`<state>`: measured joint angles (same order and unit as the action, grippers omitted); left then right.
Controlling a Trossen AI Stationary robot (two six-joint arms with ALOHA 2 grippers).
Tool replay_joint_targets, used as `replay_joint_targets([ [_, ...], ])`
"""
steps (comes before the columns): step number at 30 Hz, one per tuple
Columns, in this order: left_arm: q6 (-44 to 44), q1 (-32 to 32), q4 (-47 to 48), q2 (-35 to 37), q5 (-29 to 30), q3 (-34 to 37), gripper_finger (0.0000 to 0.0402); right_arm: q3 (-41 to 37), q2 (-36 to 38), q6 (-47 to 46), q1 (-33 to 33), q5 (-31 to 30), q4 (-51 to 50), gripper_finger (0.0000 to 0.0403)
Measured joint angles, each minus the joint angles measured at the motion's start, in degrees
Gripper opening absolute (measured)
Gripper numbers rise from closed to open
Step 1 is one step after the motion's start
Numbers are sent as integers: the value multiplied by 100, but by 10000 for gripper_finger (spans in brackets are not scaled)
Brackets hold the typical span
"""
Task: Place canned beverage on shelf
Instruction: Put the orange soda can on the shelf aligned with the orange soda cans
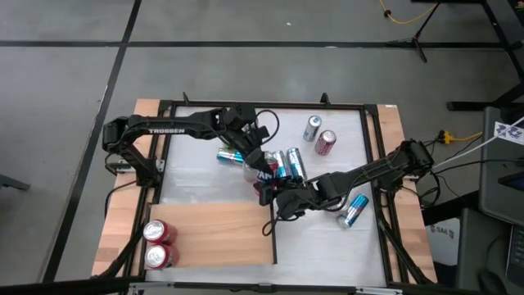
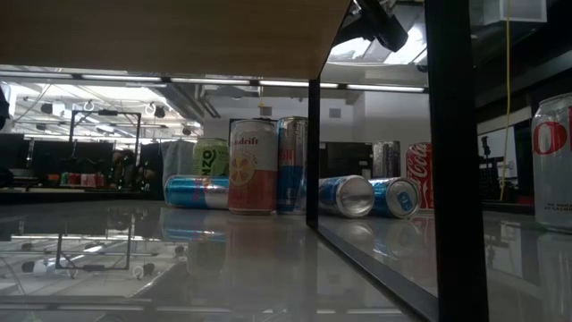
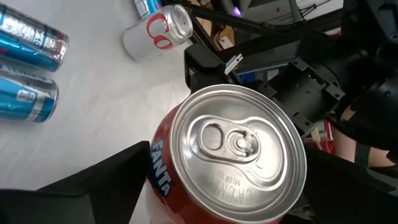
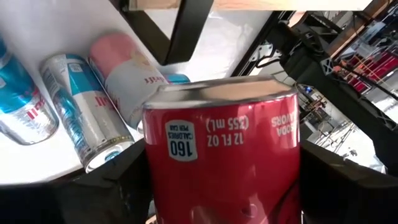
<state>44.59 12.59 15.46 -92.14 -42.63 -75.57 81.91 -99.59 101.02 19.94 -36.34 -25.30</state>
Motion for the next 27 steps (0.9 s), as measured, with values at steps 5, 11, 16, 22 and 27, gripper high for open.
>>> replay_joint_targets([
  [5, -16, 1, -6, 0, 6, 0, 362, 0, 0, 1, 0, 11, -2, 294],
  [11, -37, 2, -26, -4, -16, 2, 321, 0, 5, -2, 0, 41, 4, 294],
  [16, -36, 3, -27, -4, -30, 2, 306, 0, 7, -25, 0, 92, 2, 294],
  [22, -32, 1, -35, -4, -35, 2, 304, 1, 7, -29, -2, 88, 0, 294],
  [27, -17, 3, -42, -4, -36, 2, 304, 0, 7, -34, -2, 88, 0, 295],
])
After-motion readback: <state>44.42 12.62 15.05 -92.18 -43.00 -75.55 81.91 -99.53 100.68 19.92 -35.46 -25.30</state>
